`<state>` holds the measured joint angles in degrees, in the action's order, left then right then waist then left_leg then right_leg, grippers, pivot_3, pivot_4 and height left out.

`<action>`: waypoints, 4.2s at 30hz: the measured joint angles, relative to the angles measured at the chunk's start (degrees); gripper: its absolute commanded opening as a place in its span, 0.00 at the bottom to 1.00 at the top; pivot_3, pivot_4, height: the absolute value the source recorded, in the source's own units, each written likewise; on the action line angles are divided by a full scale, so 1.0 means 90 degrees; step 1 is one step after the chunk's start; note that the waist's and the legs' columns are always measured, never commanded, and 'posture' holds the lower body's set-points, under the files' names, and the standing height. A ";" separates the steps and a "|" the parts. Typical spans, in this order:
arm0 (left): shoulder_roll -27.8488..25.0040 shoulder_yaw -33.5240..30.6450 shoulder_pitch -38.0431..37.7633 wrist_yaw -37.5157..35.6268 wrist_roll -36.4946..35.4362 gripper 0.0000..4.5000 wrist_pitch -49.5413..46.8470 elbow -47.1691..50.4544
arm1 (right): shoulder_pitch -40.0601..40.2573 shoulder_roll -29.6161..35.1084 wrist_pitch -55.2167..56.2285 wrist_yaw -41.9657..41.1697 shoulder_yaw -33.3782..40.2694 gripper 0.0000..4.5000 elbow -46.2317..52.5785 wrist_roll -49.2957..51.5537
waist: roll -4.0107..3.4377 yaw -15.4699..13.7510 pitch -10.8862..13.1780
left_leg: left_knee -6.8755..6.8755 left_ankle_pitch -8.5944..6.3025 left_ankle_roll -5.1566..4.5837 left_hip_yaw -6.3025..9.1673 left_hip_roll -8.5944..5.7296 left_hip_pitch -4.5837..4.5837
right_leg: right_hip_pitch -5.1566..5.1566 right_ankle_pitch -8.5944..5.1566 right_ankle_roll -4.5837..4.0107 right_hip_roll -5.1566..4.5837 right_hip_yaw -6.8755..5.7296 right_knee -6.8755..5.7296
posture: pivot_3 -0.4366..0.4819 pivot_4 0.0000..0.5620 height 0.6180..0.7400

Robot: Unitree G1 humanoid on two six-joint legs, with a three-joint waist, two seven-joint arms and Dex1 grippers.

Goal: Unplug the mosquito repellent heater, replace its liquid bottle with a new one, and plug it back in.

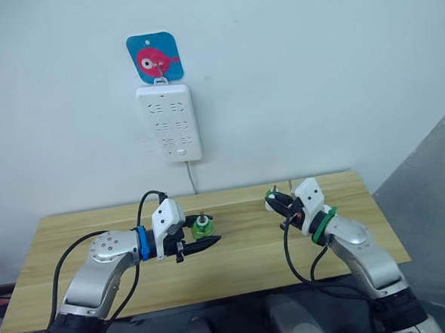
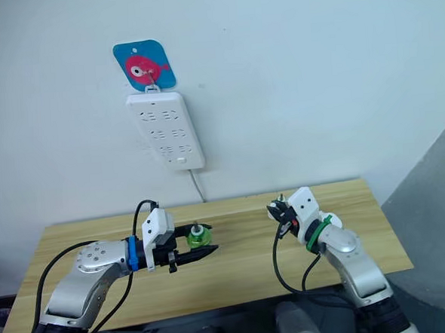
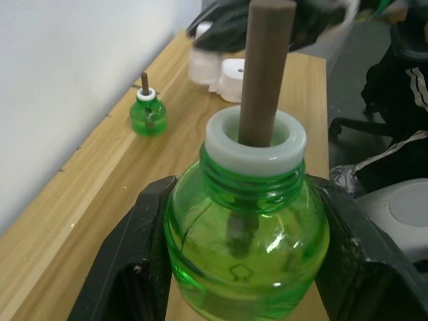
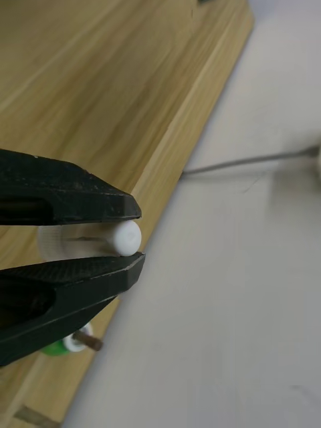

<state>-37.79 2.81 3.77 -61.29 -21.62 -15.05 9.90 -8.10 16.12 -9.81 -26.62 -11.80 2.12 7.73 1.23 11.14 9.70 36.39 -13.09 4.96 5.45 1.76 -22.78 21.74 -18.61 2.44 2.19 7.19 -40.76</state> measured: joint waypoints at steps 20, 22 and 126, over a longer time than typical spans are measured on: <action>-0.0316 -0.0250 -0.0244 0.0187 -0.0254 0.51 -0.0535 0.0720 | -0.1501 -0.0982 0.2690 0.1019 0.0531 0.30 -0.5152 -0.0759 | -0.0002 -0.0142 0.0133 | -0.0036 -0.0001 0.0000 0.0006 -0.0003 0.0005 | 0.0004 0.0009 -0.0023 -0.0004 -0.0007 0.0002 | 0.36 0.32 1.00; -0.0349 -0.0254 -0.0271 0.0189 -0.0261 0.51 -0.0536 0.0721 | -0.1446 -0.1012 0.2690 0.1014 0.0583 0.46 -0.5211 -0.0740 | -0.0003 -0.0173 0.0135 | -0.0036 -0.0001 0.0000 0.0006 -0.0003 0.0005 | 0.0005 0.0000 -0.0006 -0.0004 -0.0007 0.0002 | 0.36 0.32 1.00; 0.2195 -0.1473 0.2410 0.4022 -0.5667 1.00 -0.4275 0.1065 | -0.2341 -0.0647 -0.5322 0.2274 0.2773 0.19 0.1778 0.8315 | -0.0030 0.0010 -0.0270 | 0.0058 0.0005 -0.0007 0.0065 -0.0014 -0.0020 | -0.0026 0.0003 0.0001 0.0003 -0.0053 -0.0024 | 0.29 0.06 1.00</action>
<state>-18.03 -10.45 25.46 -25.09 -72.63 -53.52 19.49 -29.17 10.30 -57.71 -6.15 13.15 18.12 82.56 0.96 11.23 7.26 36.91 -13.04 4.90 6.04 1.63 -22.96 21.51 -18.59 2.44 2.21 6.71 -40.98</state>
